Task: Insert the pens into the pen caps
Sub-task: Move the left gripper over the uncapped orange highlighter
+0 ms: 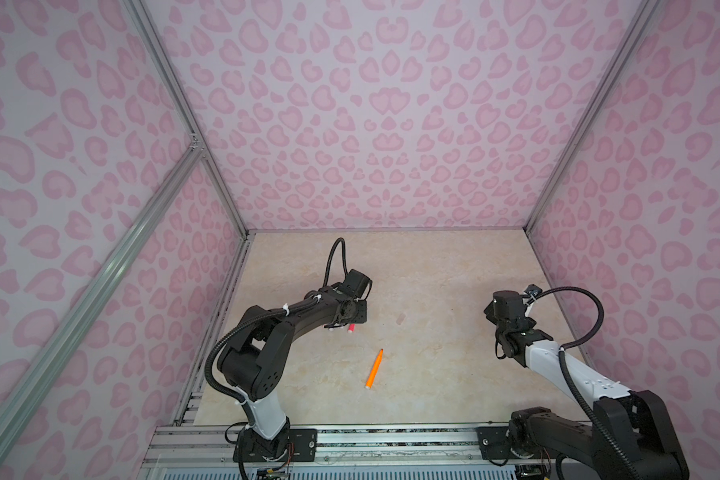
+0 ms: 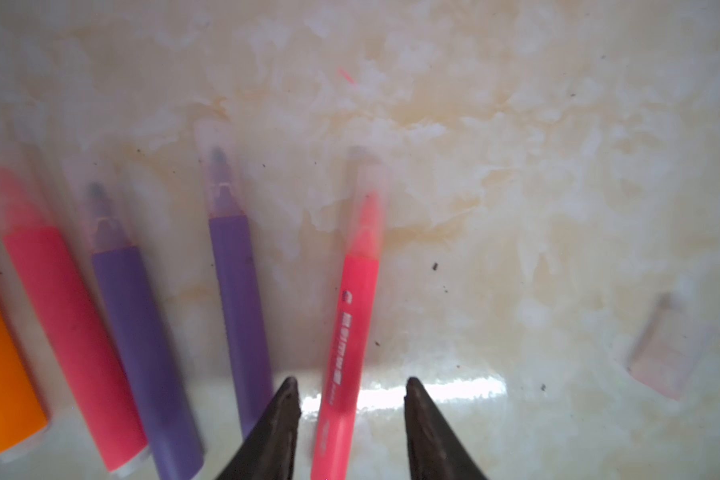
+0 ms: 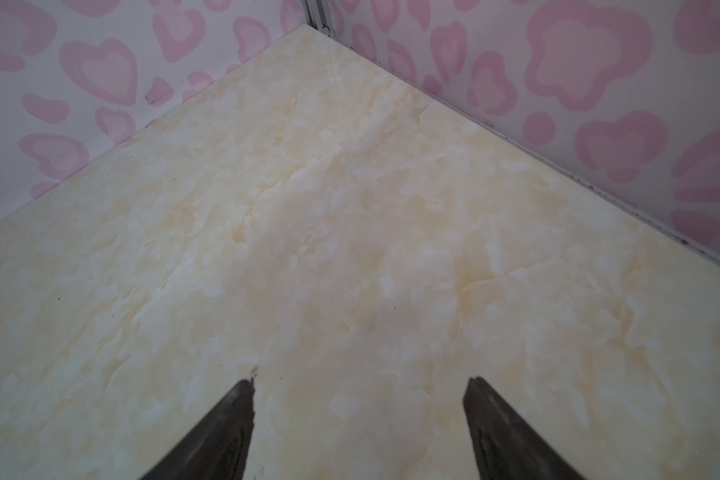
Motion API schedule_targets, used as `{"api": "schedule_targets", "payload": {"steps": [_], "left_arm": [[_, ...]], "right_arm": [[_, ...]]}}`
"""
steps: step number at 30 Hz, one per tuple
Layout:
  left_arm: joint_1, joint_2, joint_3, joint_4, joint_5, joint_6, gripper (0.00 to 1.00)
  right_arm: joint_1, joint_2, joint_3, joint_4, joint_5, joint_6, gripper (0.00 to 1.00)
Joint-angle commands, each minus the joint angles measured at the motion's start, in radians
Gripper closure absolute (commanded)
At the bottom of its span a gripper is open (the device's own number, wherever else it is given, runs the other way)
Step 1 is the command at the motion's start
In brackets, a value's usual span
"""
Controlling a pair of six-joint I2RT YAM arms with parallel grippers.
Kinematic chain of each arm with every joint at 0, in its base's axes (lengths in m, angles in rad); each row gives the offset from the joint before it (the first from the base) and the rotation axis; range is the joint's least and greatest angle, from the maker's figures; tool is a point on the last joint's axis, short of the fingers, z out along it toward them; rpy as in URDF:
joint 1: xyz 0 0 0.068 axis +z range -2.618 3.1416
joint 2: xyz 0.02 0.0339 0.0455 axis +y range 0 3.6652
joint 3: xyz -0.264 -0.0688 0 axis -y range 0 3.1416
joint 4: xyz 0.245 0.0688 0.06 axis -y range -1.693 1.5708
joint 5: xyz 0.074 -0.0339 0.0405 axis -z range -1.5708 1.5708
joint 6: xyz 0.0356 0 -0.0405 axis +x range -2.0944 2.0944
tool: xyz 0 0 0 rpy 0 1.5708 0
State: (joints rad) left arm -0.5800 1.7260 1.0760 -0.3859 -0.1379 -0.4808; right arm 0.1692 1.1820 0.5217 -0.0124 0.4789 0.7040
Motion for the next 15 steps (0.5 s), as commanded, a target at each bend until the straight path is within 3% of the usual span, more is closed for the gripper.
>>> {"api": "schedule_targets", "payload": {"steps": [1,4,11,15], "left_arm": [[-0.021,-0.089,-0.031,0.029,-0.041,0.038,0.53],[-0.03,-0.173,-0.056,0.018,-0.026,0.038,0.52],[-0.072,-0.373,-0.218,-0.014,0.221,0.056,0.5],[-0.113,-0.435,-0.308,-0.048,0.306,0.064,0.48]], "right_arm": [[0.001,-0.001,0.001,0.003,0.026,0.008,0.19],[0.001,-0.001,0.003,0.002,0.025,0.007,0.2],[0.001,-0.002,0.001,0.005,0.027,0.006,0.2],[0.001,0.01,0.008,0.005,0.023,0.005,0.2]]}}
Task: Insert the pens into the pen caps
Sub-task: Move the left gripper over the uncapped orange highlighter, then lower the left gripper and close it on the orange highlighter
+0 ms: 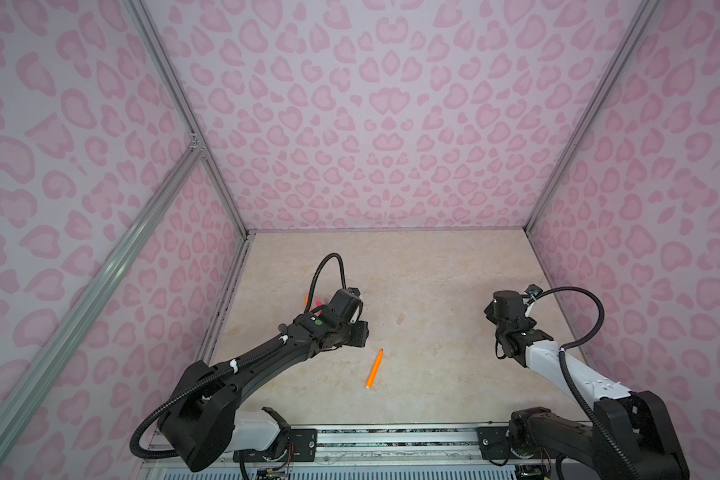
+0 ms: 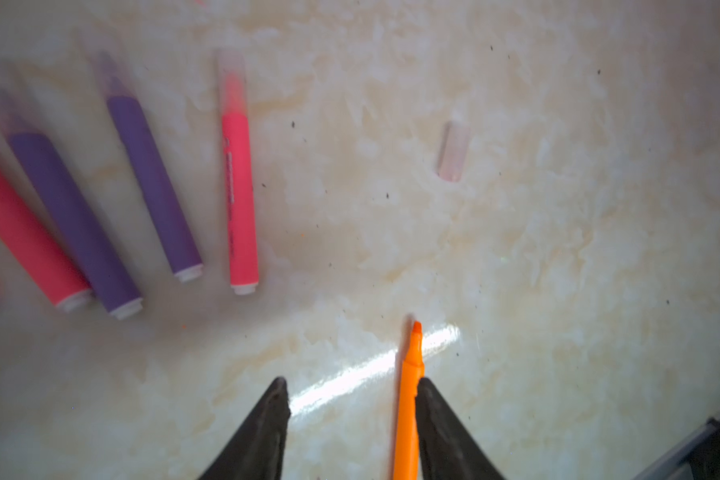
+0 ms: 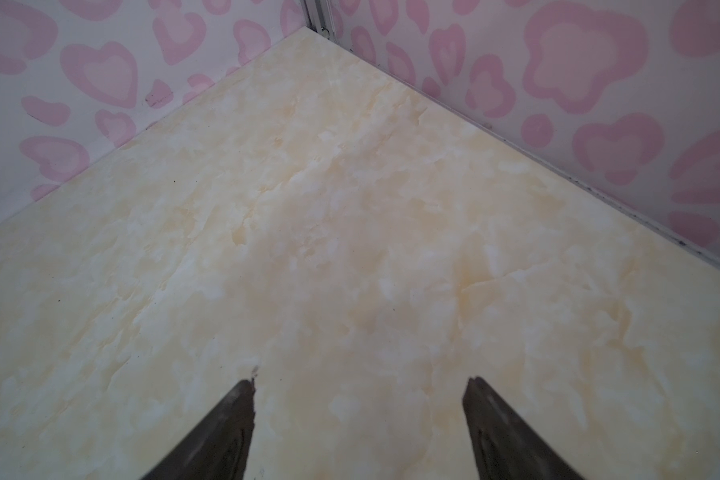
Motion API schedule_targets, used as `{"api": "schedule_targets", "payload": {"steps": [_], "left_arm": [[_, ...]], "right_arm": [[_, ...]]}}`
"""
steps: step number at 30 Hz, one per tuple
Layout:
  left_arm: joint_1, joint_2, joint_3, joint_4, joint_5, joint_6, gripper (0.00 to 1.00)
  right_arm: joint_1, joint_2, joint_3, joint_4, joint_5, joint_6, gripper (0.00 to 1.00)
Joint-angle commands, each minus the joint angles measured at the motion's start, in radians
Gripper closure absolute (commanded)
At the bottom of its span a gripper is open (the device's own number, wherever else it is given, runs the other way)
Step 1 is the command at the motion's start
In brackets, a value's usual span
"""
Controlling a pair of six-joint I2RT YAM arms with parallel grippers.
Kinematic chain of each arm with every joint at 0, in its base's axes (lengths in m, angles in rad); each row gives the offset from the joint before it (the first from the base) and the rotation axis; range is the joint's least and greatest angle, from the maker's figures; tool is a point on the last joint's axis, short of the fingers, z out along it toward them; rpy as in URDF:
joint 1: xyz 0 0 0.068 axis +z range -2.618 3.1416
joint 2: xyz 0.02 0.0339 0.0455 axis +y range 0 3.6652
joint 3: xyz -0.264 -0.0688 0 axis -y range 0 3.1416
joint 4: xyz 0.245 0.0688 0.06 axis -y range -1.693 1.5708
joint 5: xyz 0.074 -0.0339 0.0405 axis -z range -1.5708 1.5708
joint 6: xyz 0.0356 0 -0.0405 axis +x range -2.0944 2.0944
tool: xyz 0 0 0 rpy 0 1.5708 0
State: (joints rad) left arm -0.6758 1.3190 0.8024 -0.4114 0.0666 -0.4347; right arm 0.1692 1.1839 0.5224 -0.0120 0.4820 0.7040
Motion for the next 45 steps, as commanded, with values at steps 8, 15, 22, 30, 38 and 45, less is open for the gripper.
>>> {"api": "schedule_targets", "payload": {"steps": [8,15,22,30,38,45], "left_arm": [[-0.107,-0.006,-0.075,-0.014,0.109,0.035,0.46],[-0.148,0.142,-0.029,-0.007,0.097,0.057,0.53],[-0.168,0.207,0.001,-0.02,0.065,0.061,0.54],[-0.21,0.219,0.027,-0.075,-0.009,0.049,0.57],[-0.221,0.28,0.058,-0.071,-0.039,0.037,0.63],[-0.226,0.317,0.079,-0.055,-0.032,0.032,0.69]], "right_arm": [[0.001,0.022,0.019,-0.004,0.015,0.005,0.23],[0.002,0.006,0.005,0.004,0.014,0.006,0.23],[0.003,0.012,0.008,0.002,0.014,0.005,0.24],[0.002,0.02,0.015,-0.003,0.01,0.006,0.25],[0.002,0.018,0.014,-0.005,0.008,0.005,0.26],[0.003,0.017,0.013,-0.006,0.009,0.005,0.26]]}}
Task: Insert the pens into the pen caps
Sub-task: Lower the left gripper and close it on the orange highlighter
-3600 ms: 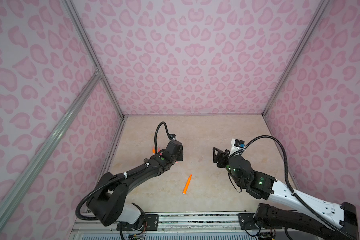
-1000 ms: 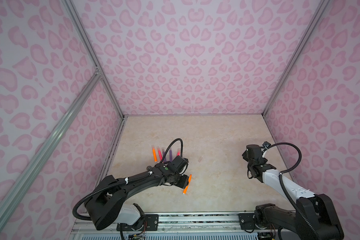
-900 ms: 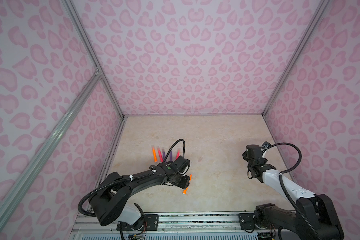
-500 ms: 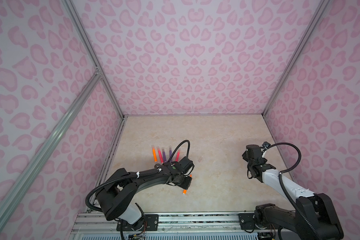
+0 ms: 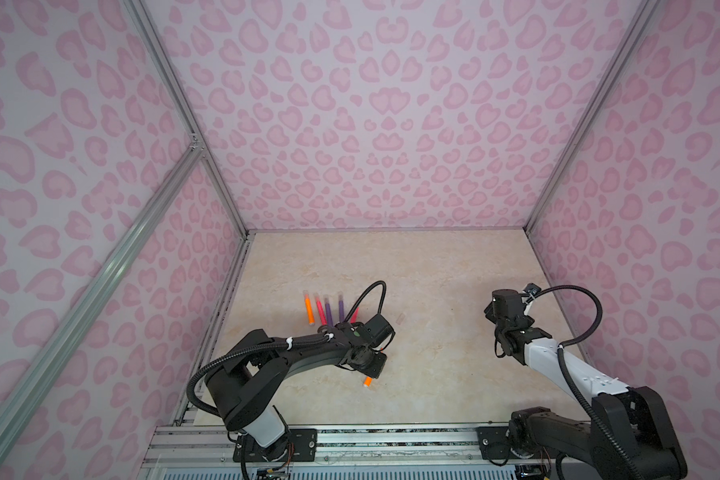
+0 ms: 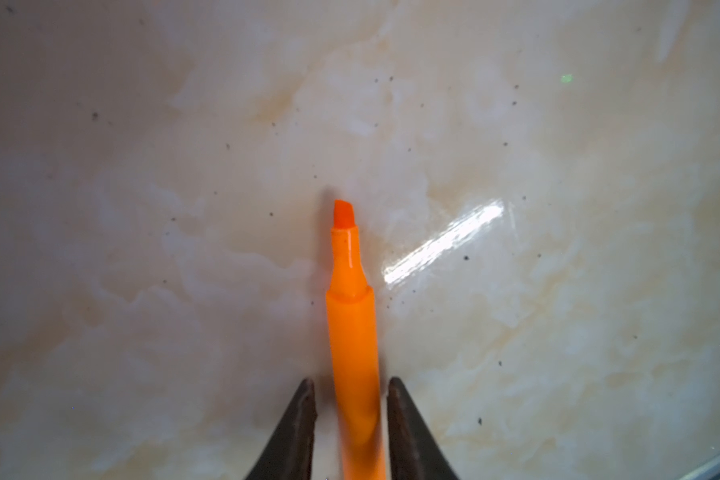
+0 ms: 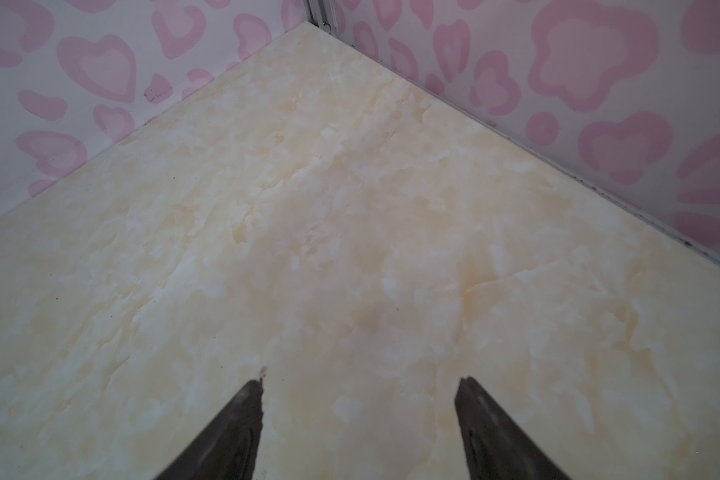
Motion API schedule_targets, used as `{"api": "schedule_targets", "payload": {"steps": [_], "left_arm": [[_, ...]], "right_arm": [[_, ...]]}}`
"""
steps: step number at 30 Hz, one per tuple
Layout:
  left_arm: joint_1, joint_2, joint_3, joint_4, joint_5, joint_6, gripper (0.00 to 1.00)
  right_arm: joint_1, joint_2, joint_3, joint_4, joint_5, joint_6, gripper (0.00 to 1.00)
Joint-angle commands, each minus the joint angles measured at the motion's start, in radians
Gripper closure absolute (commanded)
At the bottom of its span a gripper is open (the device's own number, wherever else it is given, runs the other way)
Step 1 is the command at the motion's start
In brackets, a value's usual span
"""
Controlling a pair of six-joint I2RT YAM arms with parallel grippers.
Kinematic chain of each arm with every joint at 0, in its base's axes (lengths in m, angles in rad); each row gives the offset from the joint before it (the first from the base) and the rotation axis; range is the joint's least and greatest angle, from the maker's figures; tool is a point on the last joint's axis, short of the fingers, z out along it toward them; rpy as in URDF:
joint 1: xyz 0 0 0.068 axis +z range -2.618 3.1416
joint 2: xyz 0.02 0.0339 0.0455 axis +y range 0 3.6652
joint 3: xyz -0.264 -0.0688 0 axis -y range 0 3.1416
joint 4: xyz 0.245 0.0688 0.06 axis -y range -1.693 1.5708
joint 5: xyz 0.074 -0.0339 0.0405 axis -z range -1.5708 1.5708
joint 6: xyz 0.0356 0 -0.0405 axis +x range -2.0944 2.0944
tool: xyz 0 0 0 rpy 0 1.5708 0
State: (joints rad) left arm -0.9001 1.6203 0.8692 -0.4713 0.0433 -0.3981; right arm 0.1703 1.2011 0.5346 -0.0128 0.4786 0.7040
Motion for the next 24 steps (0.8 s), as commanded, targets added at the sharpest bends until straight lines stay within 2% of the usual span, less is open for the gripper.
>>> {"api": "schedule_targets", "payload": {"steps": [1,24], "left_arm": [[-0.004,0.018,0.014,0.006,-0.009,-0.004,0.7],[-0.014,0.029,0.022,-0.046,-0.087,0.005,0.73]], "right_arm": [[0.002,0.0,0.001,-0.006,0.012,0.005,0.26],[0.001,0.004,0.006,-0.007,0.014,0.005,0.26]]}}
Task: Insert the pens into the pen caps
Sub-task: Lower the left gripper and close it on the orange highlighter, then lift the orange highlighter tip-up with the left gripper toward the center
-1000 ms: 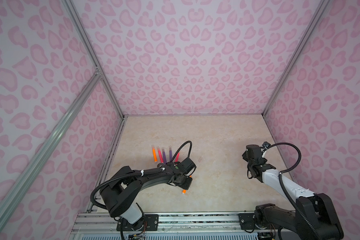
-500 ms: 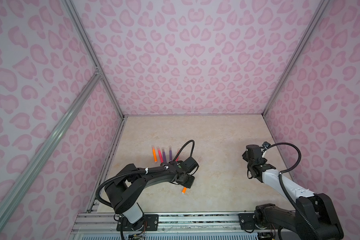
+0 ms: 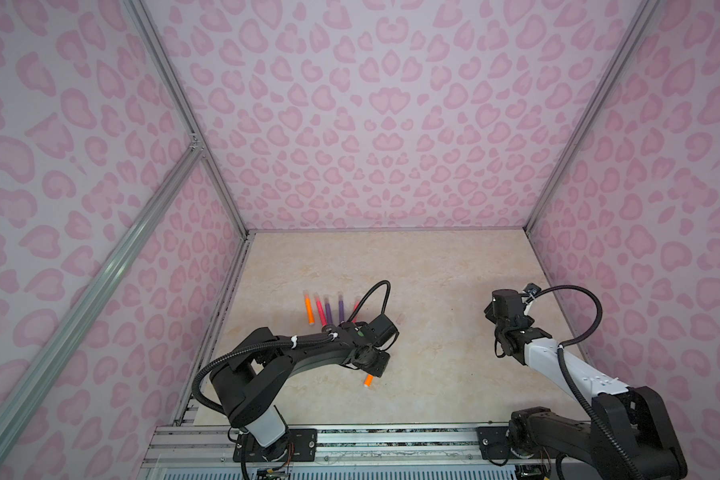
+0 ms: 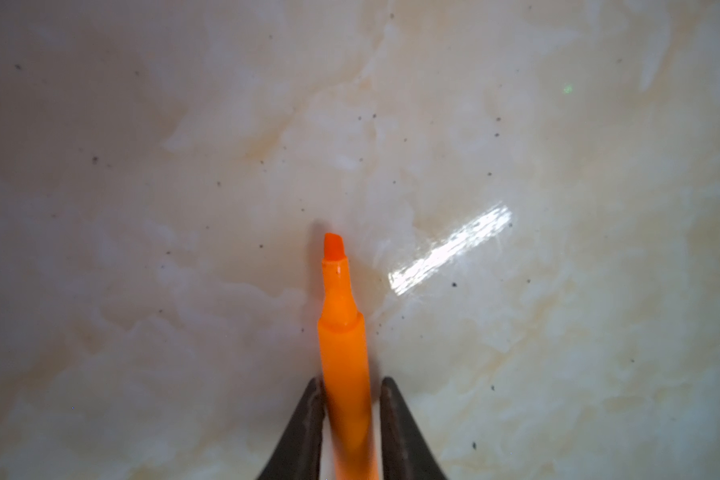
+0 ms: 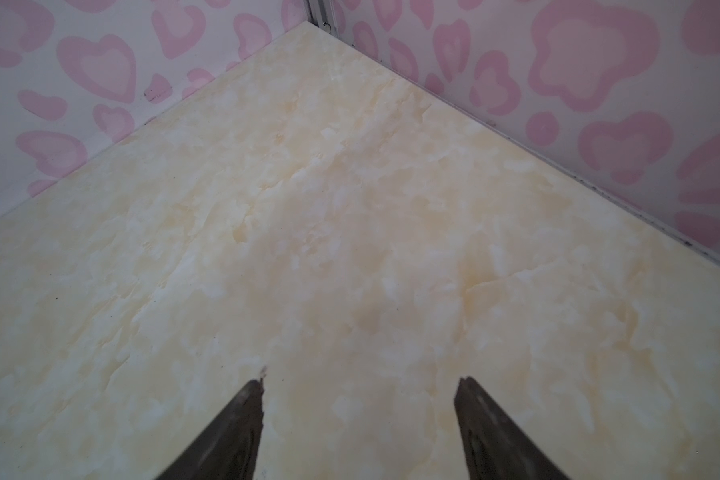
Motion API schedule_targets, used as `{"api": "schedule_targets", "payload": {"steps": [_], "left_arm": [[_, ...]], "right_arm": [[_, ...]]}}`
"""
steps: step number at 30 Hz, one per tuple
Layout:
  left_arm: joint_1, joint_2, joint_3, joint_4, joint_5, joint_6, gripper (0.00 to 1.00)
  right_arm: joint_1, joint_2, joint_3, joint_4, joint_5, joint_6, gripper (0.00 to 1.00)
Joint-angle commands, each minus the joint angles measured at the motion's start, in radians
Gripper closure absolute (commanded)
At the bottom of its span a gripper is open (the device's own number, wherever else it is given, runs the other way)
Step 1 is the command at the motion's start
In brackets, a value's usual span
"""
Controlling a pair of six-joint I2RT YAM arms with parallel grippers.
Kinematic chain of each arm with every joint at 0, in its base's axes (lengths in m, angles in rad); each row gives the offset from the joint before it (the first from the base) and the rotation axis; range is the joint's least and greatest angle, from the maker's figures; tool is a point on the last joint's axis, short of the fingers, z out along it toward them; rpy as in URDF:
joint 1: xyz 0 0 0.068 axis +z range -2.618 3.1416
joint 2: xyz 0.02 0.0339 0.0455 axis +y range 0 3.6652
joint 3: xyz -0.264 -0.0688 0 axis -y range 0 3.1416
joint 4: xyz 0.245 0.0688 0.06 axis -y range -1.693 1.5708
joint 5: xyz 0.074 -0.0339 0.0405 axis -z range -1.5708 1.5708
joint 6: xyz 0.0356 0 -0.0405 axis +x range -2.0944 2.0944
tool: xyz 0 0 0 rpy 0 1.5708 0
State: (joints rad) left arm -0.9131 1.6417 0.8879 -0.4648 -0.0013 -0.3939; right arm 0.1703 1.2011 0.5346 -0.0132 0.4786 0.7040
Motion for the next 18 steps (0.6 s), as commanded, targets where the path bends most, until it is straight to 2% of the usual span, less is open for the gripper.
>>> {"api": "schedule_targets", "payload": {"steps": [1,14,18], "left_arm": [[-0.003,0.01,0.003,-0.057,-0.051,-0.001,0.73],[-0.068,0.047,0.024,-0.111,-0.175,-0.032,0.74],[-0.076,0.058,0.027,-0.113,-0.181,-0.036,0.78]], "right_arm": [[0.002,0.004,0.006,-0.008,0.014,0.005,0.26],[0.001,0.007,0.008,-0.01,0.014,0.005,0.26],[0.002,0.008,0.007,-0.01,0.014,0.006,0.26]]}}
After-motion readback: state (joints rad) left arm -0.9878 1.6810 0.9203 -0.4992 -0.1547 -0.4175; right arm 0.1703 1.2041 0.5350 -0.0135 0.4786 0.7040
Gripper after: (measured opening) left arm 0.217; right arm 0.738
